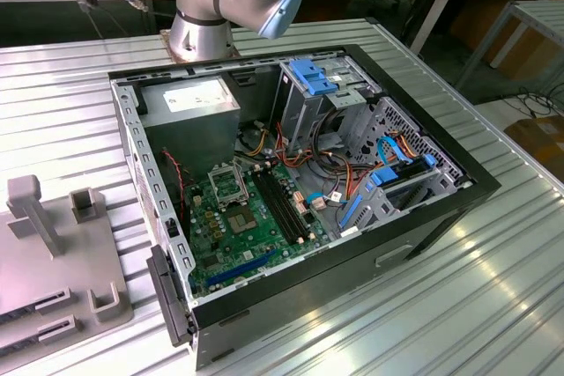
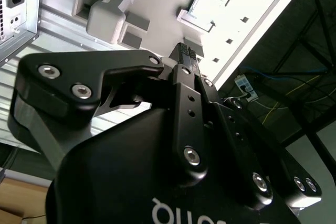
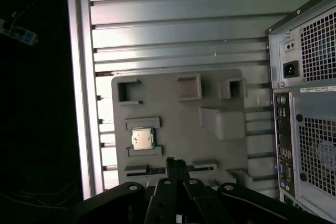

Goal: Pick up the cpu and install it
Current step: 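Reach for the cpu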

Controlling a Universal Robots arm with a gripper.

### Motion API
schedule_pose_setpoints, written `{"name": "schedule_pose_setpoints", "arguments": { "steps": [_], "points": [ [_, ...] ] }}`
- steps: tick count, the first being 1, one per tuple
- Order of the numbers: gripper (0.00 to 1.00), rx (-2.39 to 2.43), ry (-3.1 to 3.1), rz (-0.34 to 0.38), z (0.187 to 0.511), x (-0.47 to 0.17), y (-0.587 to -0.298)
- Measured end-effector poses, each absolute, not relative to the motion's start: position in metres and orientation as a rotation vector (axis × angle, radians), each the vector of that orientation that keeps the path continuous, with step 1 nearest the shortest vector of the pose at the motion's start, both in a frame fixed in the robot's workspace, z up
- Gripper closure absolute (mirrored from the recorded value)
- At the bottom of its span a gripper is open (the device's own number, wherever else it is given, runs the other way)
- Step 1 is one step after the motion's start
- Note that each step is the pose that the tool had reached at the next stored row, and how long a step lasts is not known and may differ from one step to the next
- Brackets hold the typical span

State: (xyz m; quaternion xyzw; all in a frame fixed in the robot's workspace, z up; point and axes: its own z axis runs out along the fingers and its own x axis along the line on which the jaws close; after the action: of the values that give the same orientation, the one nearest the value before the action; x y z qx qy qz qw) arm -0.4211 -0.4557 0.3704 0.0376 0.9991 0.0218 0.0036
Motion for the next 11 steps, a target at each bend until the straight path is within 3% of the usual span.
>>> {"name": "schedule_pose_setpoints", "arguments": {
  "steps": [11],
  "points": [
    [0.89,0.118,3.132,0.068,0.3665,-0.4258,-0.458]
  ]
}}
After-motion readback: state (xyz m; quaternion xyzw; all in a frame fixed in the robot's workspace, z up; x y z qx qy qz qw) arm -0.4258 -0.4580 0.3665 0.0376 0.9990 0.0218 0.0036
